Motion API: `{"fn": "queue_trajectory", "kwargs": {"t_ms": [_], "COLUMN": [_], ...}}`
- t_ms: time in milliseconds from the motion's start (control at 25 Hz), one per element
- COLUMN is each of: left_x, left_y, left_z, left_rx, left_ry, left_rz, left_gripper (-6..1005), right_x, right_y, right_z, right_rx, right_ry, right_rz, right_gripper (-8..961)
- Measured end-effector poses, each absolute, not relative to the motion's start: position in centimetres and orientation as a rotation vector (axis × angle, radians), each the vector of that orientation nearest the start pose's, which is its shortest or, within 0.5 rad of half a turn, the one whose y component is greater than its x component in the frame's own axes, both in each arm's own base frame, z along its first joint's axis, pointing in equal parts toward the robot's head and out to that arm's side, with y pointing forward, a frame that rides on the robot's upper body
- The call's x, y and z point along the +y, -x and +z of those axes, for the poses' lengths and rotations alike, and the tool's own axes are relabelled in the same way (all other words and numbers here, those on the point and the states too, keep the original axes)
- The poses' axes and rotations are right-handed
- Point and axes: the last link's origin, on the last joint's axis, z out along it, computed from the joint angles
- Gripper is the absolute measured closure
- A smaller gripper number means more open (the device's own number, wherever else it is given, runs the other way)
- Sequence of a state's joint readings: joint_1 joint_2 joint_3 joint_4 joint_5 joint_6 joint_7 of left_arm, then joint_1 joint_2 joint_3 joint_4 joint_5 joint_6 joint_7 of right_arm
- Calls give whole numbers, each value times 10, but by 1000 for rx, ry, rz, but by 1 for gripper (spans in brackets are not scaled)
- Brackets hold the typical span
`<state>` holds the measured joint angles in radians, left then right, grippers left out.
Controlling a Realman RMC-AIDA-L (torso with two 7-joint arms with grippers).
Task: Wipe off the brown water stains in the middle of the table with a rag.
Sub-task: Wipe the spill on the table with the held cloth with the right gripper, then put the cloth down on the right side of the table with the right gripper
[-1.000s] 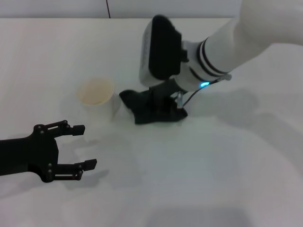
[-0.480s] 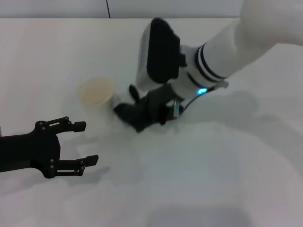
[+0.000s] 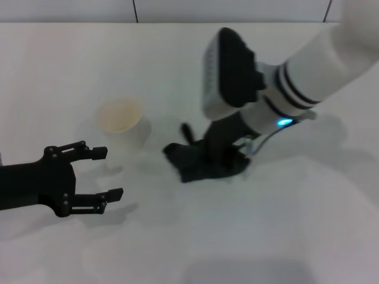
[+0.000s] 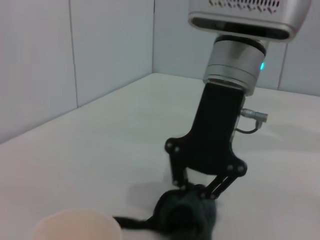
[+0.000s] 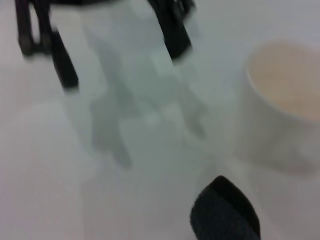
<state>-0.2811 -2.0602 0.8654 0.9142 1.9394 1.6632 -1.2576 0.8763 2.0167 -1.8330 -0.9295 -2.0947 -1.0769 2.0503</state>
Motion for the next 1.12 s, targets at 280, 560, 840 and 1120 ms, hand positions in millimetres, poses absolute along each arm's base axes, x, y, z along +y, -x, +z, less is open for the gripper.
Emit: {"fn": "queue_trajectory", "kwargs": {"t_ms": [280, 560, 840, 1120], "left_x": [276, 280, 281, 280], "left_y": [294, 292, 292, 293], "left_z": [27, 25, 24, 23], "left_rx": [-375, -376, -377, -376], "left_ry": [2784, 2792, 2788, 2786], "left_rz": [-547, -560, -558, -561], "left_gripper": [112, 112, 112, 112], "right_x": [367, 361, 361, 358], "right_y": [-152, -173, -188, -194], "right_z": [-56, -46, -48, -43], "right_rx": [97, 202, 245, 267], "right_ry": [3028, 3033, 3002, 3008], "right_rz": [-217, -210, -222, -201], "right_gripper": [743, 729, 716, 703]}}
